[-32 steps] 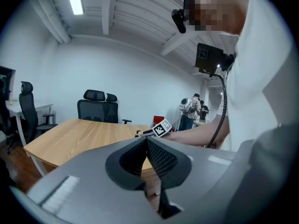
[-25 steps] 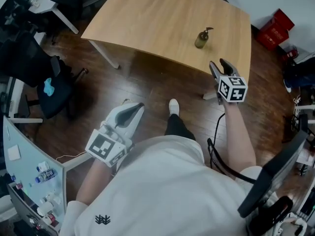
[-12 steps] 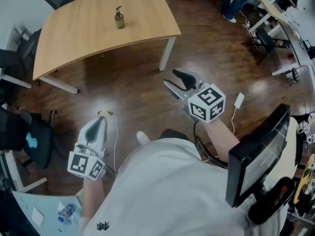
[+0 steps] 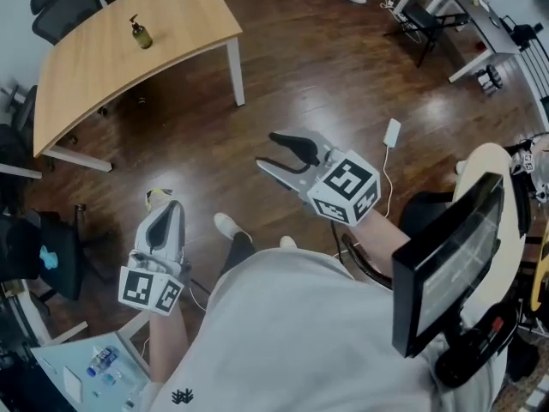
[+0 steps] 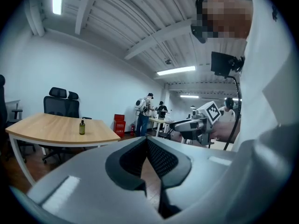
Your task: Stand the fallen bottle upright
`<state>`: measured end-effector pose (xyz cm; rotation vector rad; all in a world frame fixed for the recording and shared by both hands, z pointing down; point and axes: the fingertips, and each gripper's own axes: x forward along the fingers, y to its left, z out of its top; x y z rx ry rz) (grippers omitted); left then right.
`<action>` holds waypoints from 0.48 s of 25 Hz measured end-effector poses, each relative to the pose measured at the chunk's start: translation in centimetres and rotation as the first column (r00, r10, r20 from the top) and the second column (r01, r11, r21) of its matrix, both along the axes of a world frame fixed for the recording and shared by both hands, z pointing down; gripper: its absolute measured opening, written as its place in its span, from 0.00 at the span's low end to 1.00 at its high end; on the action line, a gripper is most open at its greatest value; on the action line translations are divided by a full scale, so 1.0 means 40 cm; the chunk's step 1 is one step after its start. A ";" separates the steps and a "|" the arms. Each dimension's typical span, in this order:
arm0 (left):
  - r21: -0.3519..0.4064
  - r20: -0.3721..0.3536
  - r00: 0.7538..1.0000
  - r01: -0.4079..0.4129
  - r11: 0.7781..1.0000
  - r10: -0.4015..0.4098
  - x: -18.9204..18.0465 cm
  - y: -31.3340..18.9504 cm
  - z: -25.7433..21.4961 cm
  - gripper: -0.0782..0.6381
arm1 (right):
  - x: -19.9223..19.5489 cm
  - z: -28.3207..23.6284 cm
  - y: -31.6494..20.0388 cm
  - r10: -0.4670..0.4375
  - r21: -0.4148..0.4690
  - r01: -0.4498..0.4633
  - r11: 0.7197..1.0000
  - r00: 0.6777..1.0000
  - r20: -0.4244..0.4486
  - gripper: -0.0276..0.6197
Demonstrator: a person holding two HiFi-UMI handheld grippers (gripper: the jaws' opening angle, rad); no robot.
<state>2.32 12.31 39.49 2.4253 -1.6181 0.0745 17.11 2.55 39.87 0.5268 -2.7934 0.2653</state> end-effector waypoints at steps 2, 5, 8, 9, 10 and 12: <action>-0.014 -0.010 1.000 -0.014 1.000 0.014 0.073 0.036 0.008 0.11 | 0.057 0.003 0.043 0.002 -0.003 -0.002 1.000 1.000 0.000 0.36; -0.034 -0.010 0.999 -0.047 0.998 0.047 0.164 0.083 0.019 0.11 | 0.128 0.000 0.092 0.002 -0.004 -0.002 1.000 1.000 0.000 0.36; -0.057 -0.011 0.998 -0.057 0.997 0.057 0.215 0.121 0.029 0.11 | 0.178 -0.002 0.127 0.007 -0.007 -0.007 1.000 1.000 0.000 0.35; -0.061 -0.012 0.998 -0.056 0.997 0.055 0.225 0.131 0.029 0.11 | 0.189 -0.005 0.137 0.007 -0.005 -0.007 1.000 1.000 0.002 0.35; -0.063 -0.013 0.998 -0.056 0.996 0.055 0.235 0.139 0.027 0.11 | 0.199 -0.009 0.145 0.007 -0.001 -0.007 1.000 1.000 0.003 0.35; -0.062 -0.011 0.998 -0.063 0.996 0.062 0.253 0.150 0.022 0.11 | 0.216 -0.021 0.158 0.007 0.009 -0.007 1.000 1.000 0.006 0.35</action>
